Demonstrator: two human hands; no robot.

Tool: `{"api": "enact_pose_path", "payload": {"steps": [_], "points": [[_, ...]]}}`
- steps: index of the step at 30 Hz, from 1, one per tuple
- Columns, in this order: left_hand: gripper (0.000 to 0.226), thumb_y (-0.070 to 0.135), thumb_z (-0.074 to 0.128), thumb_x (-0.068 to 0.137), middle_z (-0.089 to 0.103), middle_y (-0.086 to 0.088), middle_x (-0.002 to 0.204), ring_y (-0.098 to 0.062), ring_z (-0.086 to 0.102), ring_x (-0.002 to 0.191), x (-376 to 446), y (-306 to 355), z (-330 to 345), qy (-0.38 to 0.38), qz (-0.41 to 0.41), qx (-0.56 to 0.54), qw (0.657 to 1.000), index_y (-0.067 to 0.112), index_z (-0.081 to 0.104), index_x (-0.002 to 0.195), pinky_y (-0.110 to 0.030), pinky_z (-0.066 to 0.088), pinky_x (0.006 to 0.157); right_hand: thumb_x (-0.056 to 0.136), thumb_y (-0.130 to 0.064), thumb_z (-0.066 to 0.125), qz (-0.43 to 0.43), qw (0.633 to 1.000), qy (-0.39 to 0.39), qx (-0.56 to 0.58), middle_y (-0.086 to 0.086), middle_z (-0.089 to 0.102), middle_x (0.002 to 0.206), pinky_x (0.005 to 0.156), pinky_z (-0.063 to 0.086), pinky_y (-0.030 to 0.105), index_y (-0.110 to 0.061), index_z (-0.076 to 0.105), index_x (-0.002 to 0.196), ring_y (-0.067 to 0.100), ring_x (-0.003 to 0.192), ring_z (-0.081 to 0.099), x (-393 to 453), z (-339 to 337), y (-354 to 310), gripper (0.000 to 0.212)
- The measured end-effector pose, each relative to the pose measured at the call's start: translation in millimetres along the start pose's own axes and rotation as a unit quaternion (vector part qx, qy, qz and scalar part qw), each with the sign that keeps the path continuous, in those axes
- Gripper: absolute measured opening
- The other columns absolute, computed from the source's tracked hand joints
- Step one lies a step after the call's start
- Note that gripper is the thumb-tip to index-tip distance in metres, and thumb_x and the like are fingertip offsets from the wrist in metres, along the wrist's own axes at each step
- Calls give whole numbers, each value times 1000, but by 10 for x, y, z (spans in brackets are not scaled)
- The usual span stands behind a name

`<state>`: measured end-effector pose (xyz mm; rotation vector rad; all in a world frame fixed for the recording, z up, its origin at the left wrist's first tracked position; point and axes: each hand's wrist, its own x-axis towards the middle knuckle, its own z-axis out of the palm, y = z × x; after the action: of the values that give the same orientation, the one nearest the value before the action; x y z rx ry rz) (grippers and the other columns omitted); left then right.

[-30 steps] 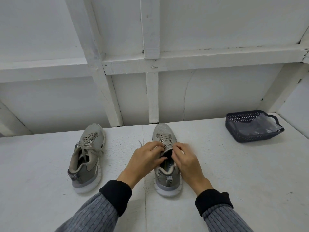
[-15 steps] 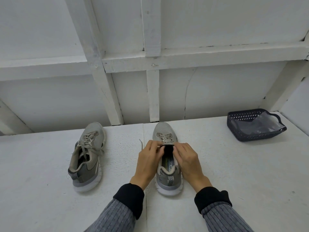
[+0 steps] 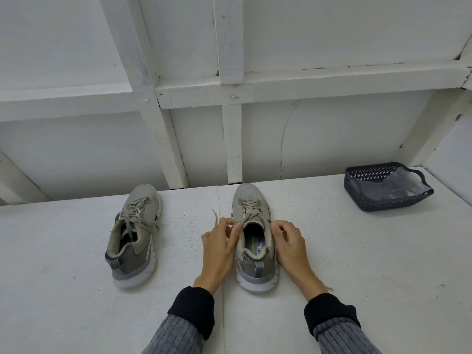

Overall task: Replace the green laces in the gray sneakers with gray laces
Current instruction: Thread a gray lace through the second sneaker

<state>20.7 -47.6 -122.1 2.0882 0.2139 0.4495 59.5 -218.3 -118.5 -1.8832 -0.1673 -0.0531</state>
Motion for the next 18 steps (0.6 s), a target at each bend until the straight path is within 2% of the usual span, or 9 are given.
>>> {"api": "enact_pose_path", "payload": {"steps": [2, 3, 5, 6, 8, 10, 12, 14, 18], "points": [[40, 64, 37, 95, 57, 3, 65, -7, 49, 58, -50, -12, 13, -14, -37, -43, 998, 27, 50, 88, -38, 43, 66, 96, -34, 52, 15, 999, -7, -36, -2, 60, 88, 75, 38, 19, -30, 58, 83, 10, 92, 46, 2, -8, 48, 16], [44, 61, 38, 94, 54, 1, 64, -8, 45, 57, -70, 13, 9, -18, -53, -62, 996, 20, 49, 86, -34, 40, 62, 97, -31, 52, 18, 998, -8, -61, -3, 58, 86, 79, 38, 22, -27, 56, 79, 13, 94, 42, 1, -17, 59, 19], [47, 54, 38, 94, 50, 0, 69, -7, 43, 62, -72, 83, -23, -23, -85, -101, 991, 10, 49, 82, -26, 38, 62, 99, -28, 49, 34, 995, -11, -88, -11, 55, 86, 89, 35, 32, -25, 55, 77, 15, 100, 38, 4, -48, 1, 23], [46, 50, 37, 96, 51, 0, 75, -8, 46, 69, -48, 129, -54, -23, -103, -126, 986, 8, 50, 82, -24, 40, 68, 101, -26, 46, 49, 997, -14, -58, -14, 55, 91, 93, 34, 32, -24, 58, 82, 13, 104, 38, 6, -76, -93, 22], [40, 40, 37, 103, 62, -2, 93, -11, 57, 88, 57, 271, -144, -22, -146, -200, 969, 10, 58, 86, -27, 47, 85, 103, -23, 40, 77, 994, -21, 68, -11, 57, 98, 95, 36, 22, -14, 64, 94, 7, 104, 46, 40, -140, -364, 27], [37, 31, 37, 106, 69, -4, 104, -15, 64, 100, 200, 515, -274, -34, -161, -282, 945, 15, 64, 86, -30, 49, 93, 104, -20, 35, 71, 979, -30, 191, -5, 67, 94, 91, 38, 17, -7, 58, 84, 7, 99, 57, 118, -206, -671, 32], [40, 27, 39, 106, 73, -1, 97, -19, 68, 99, 334, 813, -427, -48, -128, -335, 932, 20, 66, 77, -33, 50, 94, 104, -16, 34, 49, 947, -44, 315, 4, 69, 84, 90, 44, 25, -6, 56, 80, 18, 89, 62, 220, -263, -955, 34], [40, 24, 42, 104, 72, 1, 87, -20, 67, 94, 458, 1100, -567, -57, -81, -388, 916, 21, 69, 75, -32, 52, 92, 104, -13, 35, 42, 908, -54, 413, 6, 66, 81, 85, 48, 30, -3, 61, 88, 21, 83, 61, 327, -327, -1212, 32], [29, 21, 43, 103, 71, 2, 82, -16, 66, 85, 662, 1609, -808, -45, -27, -460, 886, 10, 66, 90, -31, 53, 91, 102, -12, 39, 3, 884, -74, 461, 5, 70, 89, 83, 51, 27, -2, 64, 98, 17, 84, 64, 489, -445, -1650, 27]]}}
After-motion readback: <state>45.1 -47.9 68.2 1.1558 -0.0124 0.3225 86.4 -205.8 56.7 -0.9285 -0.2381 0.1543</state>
